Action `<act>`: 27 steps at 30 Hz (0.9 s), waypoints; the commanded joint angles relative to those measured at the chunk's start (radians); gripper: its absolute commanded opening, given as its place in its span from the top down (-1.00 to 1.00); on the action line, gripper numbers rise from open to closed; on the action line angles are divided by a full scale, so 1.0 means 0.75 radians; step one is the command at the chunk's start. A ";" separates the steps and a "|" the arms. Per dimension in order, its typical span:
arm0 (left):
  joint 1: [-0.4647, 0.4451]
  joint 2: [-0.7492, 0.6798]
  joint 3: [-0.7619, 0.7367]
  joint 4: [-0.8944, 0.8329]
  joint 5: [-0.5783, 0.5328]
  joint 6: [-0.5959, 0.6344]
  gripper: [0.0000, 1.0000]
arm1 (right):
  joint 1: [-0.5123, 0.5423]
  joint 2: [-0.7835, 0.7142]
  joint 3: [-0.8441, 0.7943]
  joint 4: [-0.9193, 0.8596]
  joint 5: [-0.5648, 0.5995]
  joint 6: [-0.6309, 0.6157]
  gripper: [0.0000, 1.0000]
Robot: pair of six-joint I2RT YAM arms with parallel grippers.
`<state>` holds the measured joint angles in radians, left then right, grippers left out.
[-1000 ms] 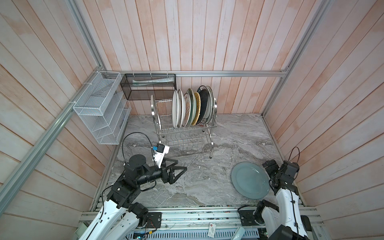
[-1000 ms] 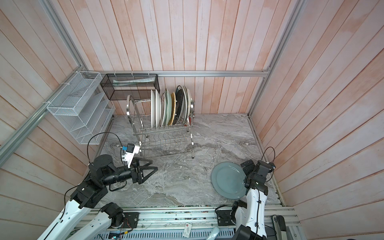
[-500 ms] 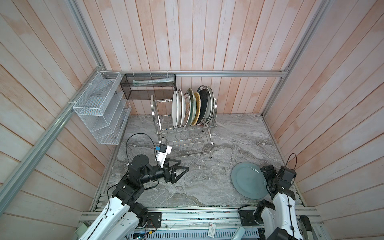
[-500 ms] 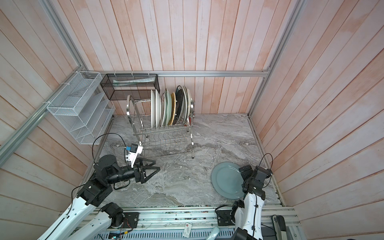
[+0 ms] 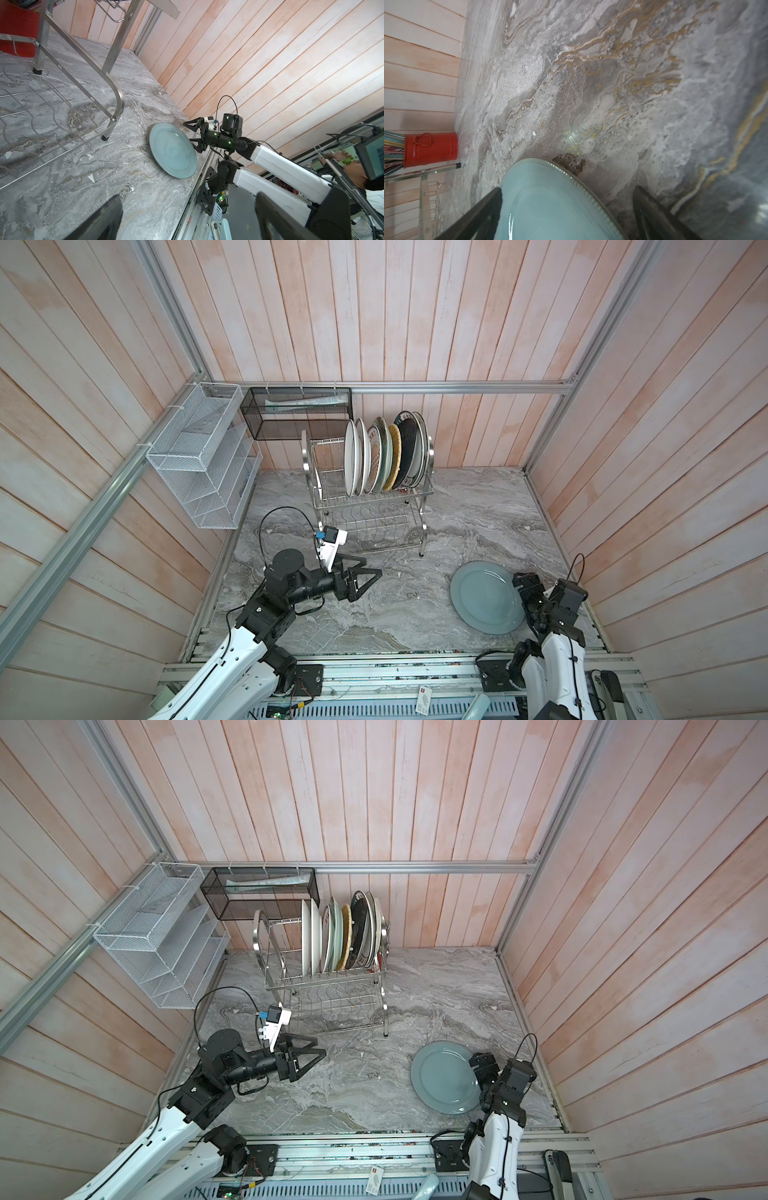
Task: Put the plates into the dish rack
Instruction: 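Draw the left gripper back while the right gripper reaches the pale green plate, then close the right gripper on the pale green plate rim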
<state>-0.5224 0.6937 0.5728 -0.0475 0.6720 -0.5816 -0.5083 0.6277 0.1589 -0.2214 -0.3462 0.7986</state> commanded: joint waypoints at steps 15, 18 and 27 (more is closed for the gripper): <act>-0.010 0.026 -0.048 0.133 -0.070 -0.055 -1.00 | 0.519 -0.115 -0.147 0.102 -0.085 0.342 -0.90; -0.011 0.020 -0.047 0.127 -0.075 -0.057 -1.00 | 0.564 -0.083 -0.163 0.134 -0.098 0.336 -0.86; -0.011 0.024 -0.033 0.125 -0.096 -0.065 -1.00 | 0.614 -0.072 -0.212 0.152 -0.097 0.313 -0.50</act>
<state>-0.5266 0.7143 0.5449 0.0231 0.6182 -0.6231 -0.0593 0.5648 0.0414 -0.0528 -0.4202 1.0294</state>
